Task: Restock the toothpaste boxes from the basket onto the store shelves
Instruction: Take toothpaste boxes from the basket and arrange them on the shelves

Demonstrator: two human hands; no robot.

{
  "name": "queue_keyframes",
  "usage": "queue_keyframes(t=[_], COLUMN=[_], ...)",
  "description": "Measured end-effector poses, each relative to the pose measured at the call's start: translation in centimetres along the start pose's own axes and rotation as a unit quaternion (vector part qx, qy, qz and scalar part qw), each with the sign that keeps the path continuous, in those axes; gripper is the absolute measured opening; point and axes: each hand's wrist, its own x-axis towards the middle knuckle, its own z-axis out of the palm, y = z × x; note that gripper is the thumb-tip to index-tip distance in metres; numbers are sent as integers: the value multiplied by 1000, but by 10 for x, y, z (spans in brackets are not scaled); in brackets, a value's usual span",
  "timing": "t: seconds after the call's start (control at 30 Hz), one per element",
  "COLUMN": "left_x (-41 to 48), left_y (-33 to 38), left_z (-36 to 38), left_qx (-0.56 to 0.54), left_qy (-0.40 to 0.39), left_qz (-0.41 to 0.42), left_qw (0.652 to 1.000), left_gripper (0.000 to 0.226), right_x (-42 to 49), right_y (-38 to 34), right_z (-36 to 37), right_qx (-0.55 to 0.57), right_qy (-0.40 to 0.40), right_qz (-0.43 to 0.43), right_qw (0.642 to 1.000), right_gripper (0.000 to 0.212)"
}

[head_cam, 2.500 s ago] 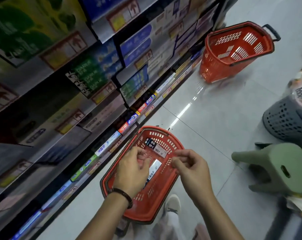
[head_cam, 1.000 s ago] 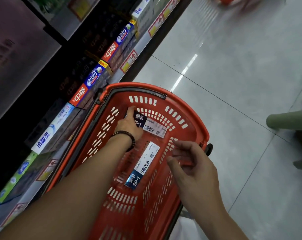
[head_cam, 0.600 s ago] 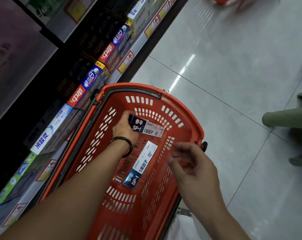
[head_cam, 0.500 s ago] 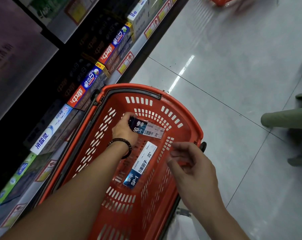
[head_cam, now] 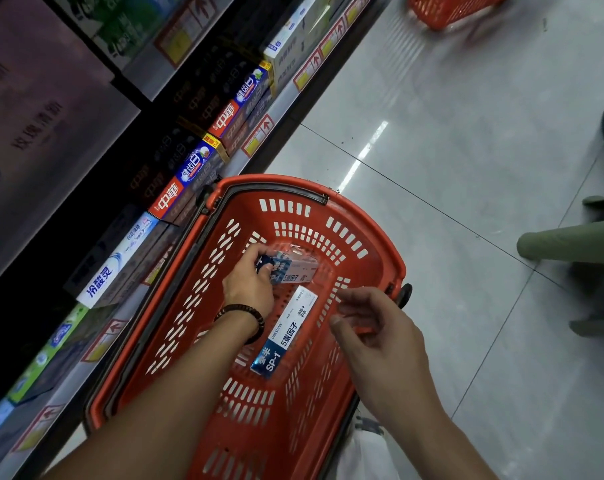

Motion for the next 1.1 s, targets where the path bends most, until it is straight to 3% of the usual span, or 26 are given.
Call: queue_keyframes(t=[0.3,0.43,0.6,0.97,1.1], left_x=[-44,-63,-93,-154,-177], left_y=[12,18,26,94,118], left_z=[-49,-81,-124,-229,-260], left_qx=[-34,-31,-64,-151,-176], left_qy=[21,43,65,82,70], left_qz=[63,79,77,113,101], left_qw=[997,996,993,979,977], left_gripper=[24,24,25,24,25], right_x=[-26,-43,-66,-103,-107], right_y=[-24,-48,-73,-161,-196], right_z=[-11,-17,-22,-40,-51], right_qx=[1,10,20,-5,-38], right_qy=[-1,16,12,14,28], right_qz=[12,1,13,-36,-65], right_qw=[1000,1000,1000,999,997], right_gripper=[20,51,15,15,24])
